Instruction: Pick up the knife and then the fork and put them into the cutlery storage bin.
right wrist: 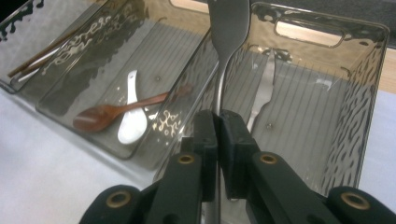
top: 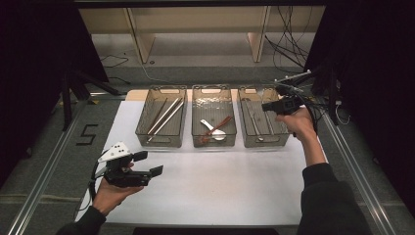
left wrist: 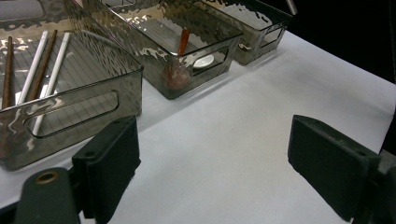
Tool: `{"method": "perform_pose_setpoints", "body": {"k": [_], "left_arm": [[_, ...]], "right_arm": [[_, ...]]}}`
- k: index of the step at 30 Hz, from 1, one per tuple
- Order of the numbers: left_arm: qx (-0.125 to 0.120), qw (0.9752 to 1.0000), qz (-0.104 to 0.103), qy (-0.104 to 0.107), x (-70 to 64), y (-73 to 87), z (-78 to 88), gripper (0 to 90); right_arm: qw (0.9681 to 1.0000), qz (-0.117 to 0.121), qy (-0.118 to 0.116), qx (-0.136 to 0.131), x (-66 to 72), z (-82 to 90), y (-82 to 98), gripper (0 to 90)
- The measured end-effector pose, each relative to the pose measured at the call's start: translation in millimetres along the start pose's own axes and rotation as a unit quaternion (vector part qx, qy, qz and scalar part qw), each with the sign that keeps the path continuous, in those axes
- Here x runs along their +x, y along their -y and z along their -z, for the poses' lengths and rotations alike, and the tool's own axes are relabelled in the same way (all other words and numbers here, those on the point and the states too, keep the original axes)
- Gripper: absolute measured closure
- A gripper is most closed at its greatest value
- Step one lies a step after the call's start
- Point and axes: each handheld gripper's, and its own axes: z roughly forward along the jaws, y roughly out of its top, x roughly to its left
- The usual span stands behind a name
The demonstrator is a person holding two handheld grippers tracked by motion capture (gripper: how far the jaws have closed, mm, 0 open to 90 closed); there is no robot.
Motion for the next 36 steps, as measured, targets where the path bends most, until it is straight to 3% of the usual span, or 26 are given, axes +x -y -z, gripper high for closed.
{"method": "perform_pose_setpoints", "body": {"k": [9, 25, 36], "left_arm": [[-0.001, 1.0, 0.001, -0.001, -0.1, -0.1, 0.2, 16.3], [-0.003, 1.0, -0.001, 0.001, 0.7, -0.3, 1.9, 16.3], [-0.003, 1.0, -0.002, 0.001, -0.8, -0.3, 1.5, 16.3]], "right_arm": [[0.9997, -0.015, 0.019, 0.002, -4.6, -9.6, -11.1, 86.4], [0.9983, -0.044, 0.035, 0.014, -12.7, -32.0, -11.7, 86.5], [0.998, -0.053, 0.034, 0.004, -10.1, -36.6, -10.9, 86.4]]}}
